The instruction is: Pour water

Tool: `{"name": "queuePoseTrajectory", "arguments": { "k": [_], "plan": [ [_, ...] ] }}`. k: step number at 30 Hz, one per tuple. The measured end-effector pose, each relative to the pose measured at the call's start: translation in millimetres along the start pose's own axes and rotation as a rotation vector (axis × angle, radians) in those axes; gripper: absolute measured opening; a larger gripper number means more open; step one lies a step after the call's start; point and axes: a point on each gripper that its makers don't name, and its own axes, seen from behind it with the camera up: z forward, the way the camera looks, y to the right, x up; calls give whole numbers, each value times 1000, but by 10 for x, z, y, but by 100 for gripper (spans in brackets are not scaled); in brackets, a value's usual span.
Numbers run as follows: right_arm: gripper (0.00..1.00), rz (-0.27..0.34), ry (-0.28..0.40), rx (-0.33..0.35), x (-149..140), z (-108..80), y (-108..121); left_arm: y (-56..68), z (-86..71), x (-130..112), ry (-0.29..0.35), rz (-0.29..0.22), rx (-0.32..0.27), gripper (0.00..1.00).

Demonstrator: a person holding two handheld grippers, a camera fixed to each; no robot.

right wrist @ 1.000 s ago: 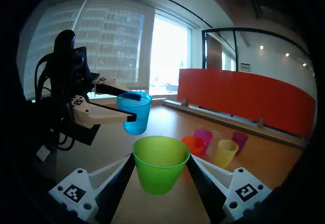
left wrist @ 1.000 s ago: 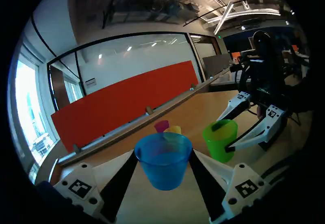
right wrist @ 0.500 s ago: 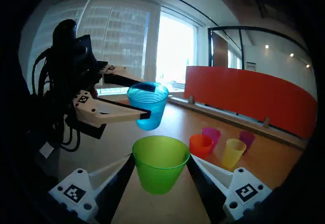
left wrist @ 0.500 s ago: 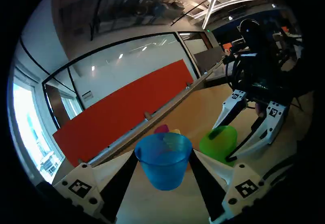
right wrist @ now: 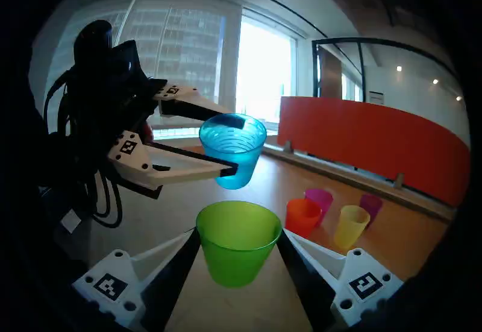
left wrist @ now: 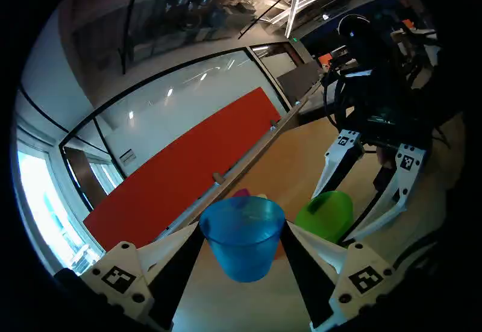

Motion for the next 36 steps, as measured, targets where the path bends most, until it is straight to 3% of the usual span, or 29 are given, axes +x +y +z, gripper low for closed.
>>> {"name": "queuePoseTrajectory", "arguments": {
  "k": [11, 20, 29, 36],
  "plan": [
    [93, -5, -2, -3, 0, -6, 27, 63, -12, 74, 18, 53, -11, 87],
    [93, -11, -4, -1, -4, -23, 47, 94, -20, 104, 25, 125, -14, 87],
    [93, -6, -8, 9, -7, -12, 30, 61, -19, 191, 48, 188, -15, 87],
    [93, -3, -7, 9, -5, -12, 44, 26, 16, 195, 59, 206, -14, 87]
  ]
}}
